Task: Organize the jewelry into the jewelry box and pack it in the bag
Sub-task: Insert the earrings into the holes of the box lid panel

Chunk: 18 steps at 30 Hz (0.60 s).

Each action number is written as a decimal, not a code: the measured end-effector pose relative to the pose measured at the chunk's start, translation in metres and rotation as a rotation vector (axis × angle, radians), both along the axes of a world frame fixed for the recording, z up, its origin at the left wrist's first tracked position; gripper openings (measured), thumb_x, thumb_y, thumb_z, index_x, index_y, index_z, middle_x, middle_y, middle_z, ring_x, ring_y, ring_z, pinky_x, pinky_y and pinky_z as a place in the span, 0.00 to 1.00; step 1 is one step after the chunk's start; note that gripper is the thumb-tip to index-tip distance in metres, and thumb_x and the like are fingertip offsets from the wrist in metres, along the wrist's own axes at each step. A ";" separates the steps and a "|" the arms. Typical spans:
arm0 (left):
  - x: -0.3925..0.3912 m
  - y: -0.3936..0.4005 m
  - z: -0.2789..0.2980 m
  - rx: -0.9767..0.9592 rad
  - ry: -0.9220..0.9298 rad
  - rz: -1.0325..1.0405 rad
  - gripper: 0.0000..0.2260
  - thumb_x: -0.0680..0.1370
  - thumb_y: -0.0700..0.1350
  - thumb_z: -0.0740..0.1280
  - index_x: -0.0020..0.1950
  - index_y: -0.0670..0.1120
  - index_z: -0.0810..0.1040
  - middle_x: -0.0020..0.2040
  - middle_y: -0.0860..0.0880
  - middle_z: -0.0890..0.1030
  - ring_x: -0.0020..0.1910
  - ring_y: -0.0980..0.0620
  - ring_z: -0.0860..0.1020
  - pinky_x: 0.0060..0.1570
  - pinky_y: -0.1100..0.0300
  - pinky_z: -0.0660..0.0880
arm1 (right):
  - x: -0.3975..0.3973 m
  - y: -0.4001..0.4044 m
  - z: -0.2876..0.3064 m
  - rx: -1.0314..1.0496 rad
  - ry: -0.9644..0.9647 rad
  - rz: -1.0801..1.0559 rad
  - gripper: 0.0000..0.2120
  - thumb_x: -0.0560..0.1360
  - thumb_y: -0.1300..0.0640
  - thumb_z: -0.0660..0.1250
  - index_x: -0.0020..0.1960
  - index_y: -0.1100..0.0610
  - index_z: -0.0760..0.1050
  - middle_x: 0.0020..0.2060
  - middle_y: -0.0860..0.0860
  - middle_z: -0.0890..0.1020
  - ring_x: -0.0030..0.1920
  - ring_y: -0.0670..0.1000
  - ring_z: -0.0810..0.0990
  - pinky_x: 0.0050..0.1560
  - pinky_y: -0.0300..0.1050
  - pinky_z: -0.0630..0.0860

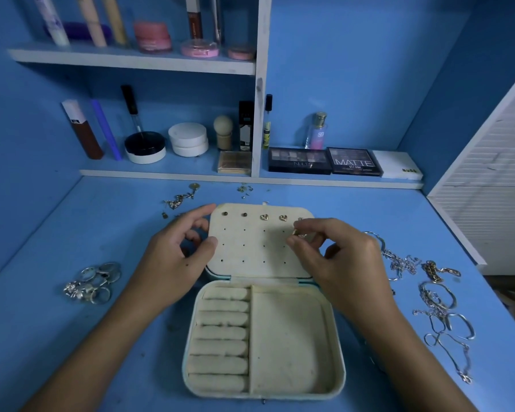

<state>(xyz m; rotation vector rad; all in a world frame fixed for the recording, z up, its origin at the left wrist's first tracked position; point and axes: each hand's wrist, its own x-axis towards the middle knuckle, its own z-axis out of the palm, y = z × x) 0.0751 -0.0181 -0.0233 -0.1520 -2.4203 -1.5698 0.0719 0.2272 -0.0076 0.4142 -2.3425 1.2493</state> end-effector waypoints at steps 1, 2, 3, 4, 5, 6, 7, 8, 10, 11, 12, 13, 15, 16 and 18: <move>0.000 0.000 0.000 -0.007 -0.001 0.003 0.20 0.77 0.37 0.69 0.67 0.54 0.75 0.48 0.63 0.79 0.45 0.58 0.77 0.46 0.72 0.71 | -0.001 -0.001 -0.001 0.038 0.028 -0.012 0.08 0.70 0.58 0.78 0.49 0.52 0.85 0.34 0.42 0.79 0.33 0.42 0.75 0.39 0.26 0.67; 0.001 0.000 0.000 -0.012 -0.001 0.004 0.21 0.77 0.36 0.69 0.67 0.54 0.75 0.48 0.63 0.79 0.45 0.58 0.77 0.46 0.72 0.72 | -0.002 -0.001 -0.001 0.067 0.045 -0.016 0.08 0.70 0.58 0.78 0.49 0.52 0.85 0.34 0.39 0.77 0.35 0.43 0.75 0.40 0.27 0.67; 0.001 0.000 0.000 -0.015 -0.001 0.004 0.21 0.77 0.35 0.68 0.67 0.54 0.75 0.48 0.63 0.79 0.45 0.58 0.77 0.46 0.72 0.72 | -0.003 -0.001 -0.002 0.081 0.049 -0.016 0.08 0.70 0.57 0.78 0.48 0.52 0.85 0.35 0.37 0.76 0.36 0.45 0.75 0.40 0.27 0.67; 0.001 0.000 0.001 -0.014 -0.003 0.003 0.21 0.77 0.35 0.68 0.66 0.55 0.75 0.47 0.63 0.79 0.45 0.58 0.77 0.46 0.72 0.72 | -0.003 -0.001 -0.003 0.087 0.050 -0.016 0.07 0.71 0.57 0.78 0.49 0.52 0.85 0.35 0.36 0.75 0.36 0.45 0.75 0.41 0.27 0.67; 0.001 0.000 0.001 -0.011 -0.004 0.004 0.21 0.77 0.35 0.68 0.66 0.55 0.75 0.47 0.62 0.79 0.45 0.57 0.77 0.45 0.72 0.72 | -0.004 -0.001 -0.004 0.092 0.056 -0.015 0.07 0.71 0.57 0.77 0.49 0.53 0.85 0.36 0.35 0.75 0.37 0.46 0.75 0.41 0.26 0.67; 0.001 0.000 0.001 -0.007 -0.007 0.005 0.21 0.77 0.35 0.68 0.66 0.55 0.75 0.48 0.62 0.79 0.45 0.57 0.77 0.45 0.72 0.72 | -0.004 -0.002 -0.004 0.099 0.062 -0.014 0.07 0.71 0.56 0.77 0.49 0.53 0.85 0.37 0.34 0.75 0.37 0.46 0.75 0.42 0.26 0.66; 0.001 0.000 0.001 -0.006 -0.008 0.006 0.21 0.78 0.35 0.68 0.66 0.55 0.75 0.48 0.61 0.79 0.45 0.57 0.77 0.46 0.72 0.72 | -0.004 -0.002 -0.005 0.105 0.063 -0.011 0.08 0.71 0.57 0.77 0.50 0.53 0.86 0.38 0.34 0.75 0.38 0.47 0.75 0.42 0.25 0.66; 0.001 0.000 0.001 -0.005 -0.008 0.006 0.21 0.78 0.35 0.69 0.67 0.54 0.75 0.48 0.61 0.79 0.45 0.56 0.77 0.46 0.72 0.72 | -0.004 -0.003 -0.005 0.108 0.060 -0.010 0.08 0.71 0.57 0.77 0.50 0.53 0.86 0.38 0.35 0.76 0.38 0.47 0.76 0.42 0.25 0.66; 0.001 0.001 0.001 -0.005 -0.008 0.004 0.21 0.78 0.36 0.68 0.67 0.53 0.75 0.48 0.61 0.79 0.44 0.57 0.77 0.46 0.72 0.72 | -0.005 -0.004 -0.007 0.123 0.054 -0.020 0.08 0.71 0.57 0.77 0.51 0.53 0.86 0.39 0.37 0.78 0.39 0.47 0.76 0.44 0.26 0.67; 0.001 0.001 0.002 -0.007 -0.008 0.003 0.21 0.78 0.36 0.68 0.67 0.53 0.75 0.48 0.61 0.79 0.44 0.57 0.77 0.46 0.72 0.72 | -0.005 -0.005 -0.008 0.136 0.056 -0.029 0.08 0.71 0.56 0.77 0.51 0.52 0.86 0.39 0.38 0.78 0.40 0.46 0.77 0.45 0.26 0.68; 0.001 0.001 0.002 -0.008 -0.007 0.003 0.21 0.78 0.36 0.68 0.68 0.53 0.75 0.48 0.61 0.79 0.44 0.57 0.77 0.46 0.72 0.72 | -0.005 -0.006 -0.008 0.146 0.059 -0.038 0.08 0.71 0.56 0.78 0.51 0.52 0.86 0.39 0.39 0.78 0.41 0.48 0.78 0.46 0.26 0.68; 0.001 0.001 0.002 -0.011 -0.005 0.003 0.21 0.78 0.36 0.68 0.68 0.53 0.75 0.48 0.61 0.79 0.45 0.57 0.77 0.46 0.72 0.72 | -0.005 -0.006 -0.009 0.152 0.058 -0.045 0.08 0.71 0.56 0.78 0.51 0.52 0.86 0.39 0.39 0.78 0.41 0.48 0.78 0.46 0.26 0.68; 0.001 0.000 0.002 -0.012 -0.005 0.001 0.21 0.78 0.36 0.68 0.68 0.53 0.75 0.48 0.61 0.79 0.45 0.56 0.77 0.46 0.71 0.72 | -0.006 -0.007 -0.009 0.155 0.046 -0.051 0.08 0.71 0.55 0.78 0.51 0.52 0.86 0.39 0.39 0.78 0.41 0.48 0.78 0.46 0.27 0.69; 0.001 0.000 0.002 -0.011 -0.007 0.001 0.21 0.78 0.36 0.68 0.68 0.53 0.75 0.48 0.61 0.79 0.45 0.56 0.77 0.46 0.71 0.72 | -0.006 -0.007 -0.009 0.156 0.039 -0.053 0.08 0.71 0.54 0.78 0.51 0.52 0.86 0.39 0.39 0.78 0.40 0.48 0.78 0.45 0.28 0.69; 0.001 0.000 0.002 -0.010 -0.011 0.002 0.21 0.77 0.36 0.68 0.67 0.54 0.75 0.48 0.61 0.78 0.45 0.56 0.77 0.45 0.71 0.72 | -0.007 -0.008 -0.010 0.156 0.029 -0.058 0.08 0.71 0.53 0.78 0.50 0.51 0.86 0.40 0.39 0.79 0.39 0.47 0.77 0.43 0.29 0.69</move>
